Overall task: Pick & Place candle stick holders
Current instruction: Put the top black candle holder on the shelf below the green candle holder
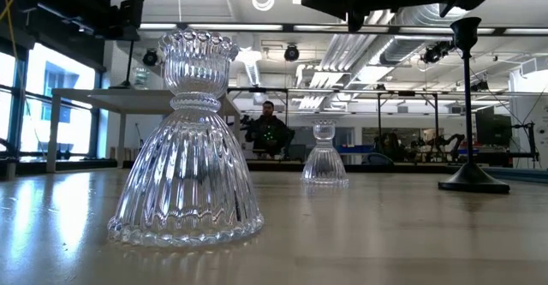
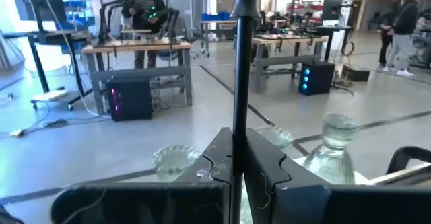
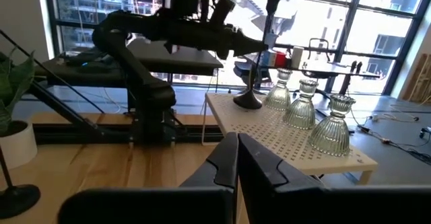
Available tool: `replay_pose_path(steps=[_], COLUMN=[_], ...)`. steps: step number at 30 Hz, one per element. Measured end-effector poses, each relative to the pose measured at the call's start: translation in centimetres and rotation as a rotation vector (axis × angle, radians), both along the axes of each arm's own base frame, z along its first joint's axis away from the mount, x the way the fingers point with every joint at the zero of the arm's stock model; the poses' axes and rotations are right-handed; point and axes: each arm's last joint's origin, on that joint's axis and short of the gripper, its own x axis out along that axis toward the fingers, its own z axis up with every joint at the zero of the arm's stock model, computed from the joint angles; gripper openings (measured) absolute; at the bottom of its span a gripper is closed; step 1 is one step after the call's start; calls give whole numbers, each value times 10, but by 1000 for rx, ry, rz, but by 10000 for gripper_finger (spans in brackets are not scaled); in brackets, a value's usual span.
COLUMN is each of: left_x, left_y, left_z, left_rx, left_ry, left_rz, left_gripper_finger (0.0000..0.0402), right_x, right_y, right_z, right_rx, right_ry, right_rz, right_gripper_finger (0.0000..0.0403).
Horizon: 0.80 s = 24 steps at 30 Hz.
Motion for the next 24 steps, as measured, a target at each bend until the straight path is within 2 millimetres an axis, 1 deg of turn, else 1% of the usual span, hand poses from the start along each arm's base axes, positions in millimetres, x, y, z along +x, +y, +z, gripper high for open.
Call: replay_pose_path(steps=[2, 6, 24], left_x=[-1, -4, -5], left_y=[4, 8, 9], left_z=[-5, -10, -8], left_rx=[-3, 6, 47], left_ry=[-15, -27, 4], left_rz=[11, 28, 18], left_gripper_finger=[8, 8, 8], right_x=[0, 0, 0], right_y=[0, 0, 0], right_z=[0, 0, 0], right_rx=[0, 0, 0], right_ry=[0, 0, 0], right_rz=[0, 0, 0], right_gripper_finger=[1, 2, 1])
